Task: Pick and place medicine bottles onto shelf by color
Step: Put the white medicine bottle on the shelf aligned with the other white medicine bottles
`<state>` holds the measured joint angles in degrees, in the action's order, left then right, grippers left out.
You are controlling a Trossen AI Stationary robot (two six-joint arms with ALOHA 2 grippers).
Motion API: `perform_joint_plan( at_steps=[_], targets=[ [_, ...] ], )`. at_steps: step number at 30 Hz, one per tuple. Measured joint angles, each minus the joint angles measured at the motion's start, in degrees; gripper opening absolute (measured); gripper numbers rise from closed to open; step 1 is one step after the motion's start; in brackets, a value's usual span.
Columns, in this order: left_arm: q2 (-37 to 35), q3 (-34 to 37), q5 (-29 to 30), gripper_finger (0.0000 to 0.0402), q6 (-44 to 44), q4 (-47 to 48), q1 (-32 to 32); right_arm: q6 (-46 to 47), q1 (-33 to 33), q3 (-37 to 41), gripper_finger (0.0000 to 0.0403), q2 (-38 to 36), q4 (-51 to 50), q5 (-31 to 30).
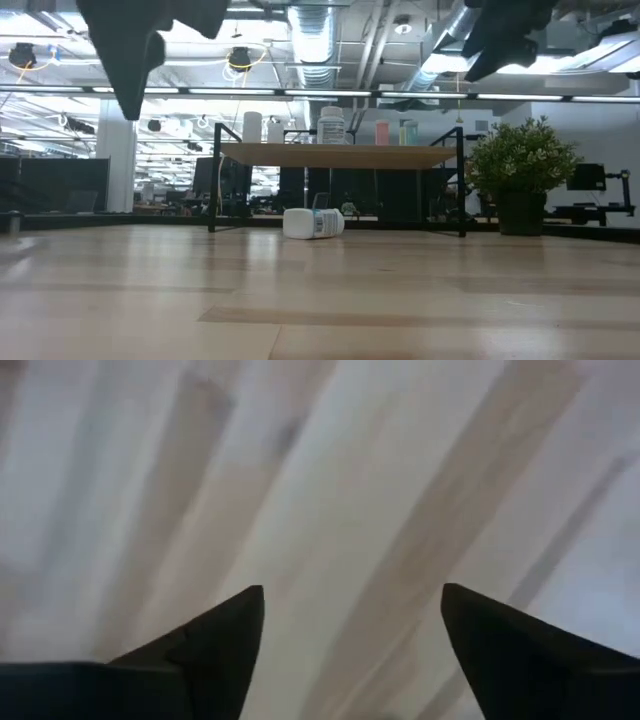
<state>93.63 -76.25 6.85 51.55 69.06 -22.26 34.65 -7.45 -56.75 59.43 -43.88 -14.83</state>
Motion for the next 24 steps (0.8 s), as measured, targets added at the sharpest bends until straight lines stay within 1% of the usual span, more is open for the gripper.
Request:
perform_joint_plan(
  at_steps=[2, 4, 6, 8, 11, 14, 18, 21, 24],
  targets=[
    [-2.1, 4.3, 3.3, 0.0300, 5.5, -8.8, -2.2, 0.0, 0.0, 0.0, 0.0265, -0.5, -1.2, 0.0],
    [-3.6, 8.5, 8.0, 0.0306, 10.8, -16.3, -3.6, -0.1, 0.0, 0.0, 0.0265, -0.7, -1.2, 0.0],
    [-3.8, 12.0, 12.8, 0.0308, 13.6, -22.2, -3.2, -0.2, 0.0, 0.0, 0.0265, -0.6, -1.2, 0.0],
    [-3.2, 14.5, 16.0, 0.0308, 14.4, -26.0, -1.9, -0.2, 0.0, 0.0, 0.0265, -0.6, -1.1, 0.0],
    [-1.3, 16.9, 17.4, 0.0309, 12.5, -31.5, 1.5, -0.2, 0.0, 0.0, 0.0265, -0.1, -1.4, 0.0],
    [0.3, 17.1, 17.5, 0.0309, 8.4, -37.3, 5.7, -0.2, 0.0, 0.0, 0.0265, 0.1, -1.5, 0.6],
    [0.2, 17.0, 18.3, 0.0309, 3.3, -44.7, 11.2, -0.2, 0.0, 0.0, 0.0265, 0.1, -2.5, 1.3],
    [0.2, 17.0, 19.4, 0.0309, 0.1, -47.4, 14.8, -0.4, 0.0, 0.0, 0.0265, 0.1, -2.6, 1.4],
    [2.3, 16.9, 18.8, 0.0309, -2.8, -50.4, 17.1, -0.7, 0.0, 0.0, 0.0265, 0.1, -3.0, 1.4]
  ],
)
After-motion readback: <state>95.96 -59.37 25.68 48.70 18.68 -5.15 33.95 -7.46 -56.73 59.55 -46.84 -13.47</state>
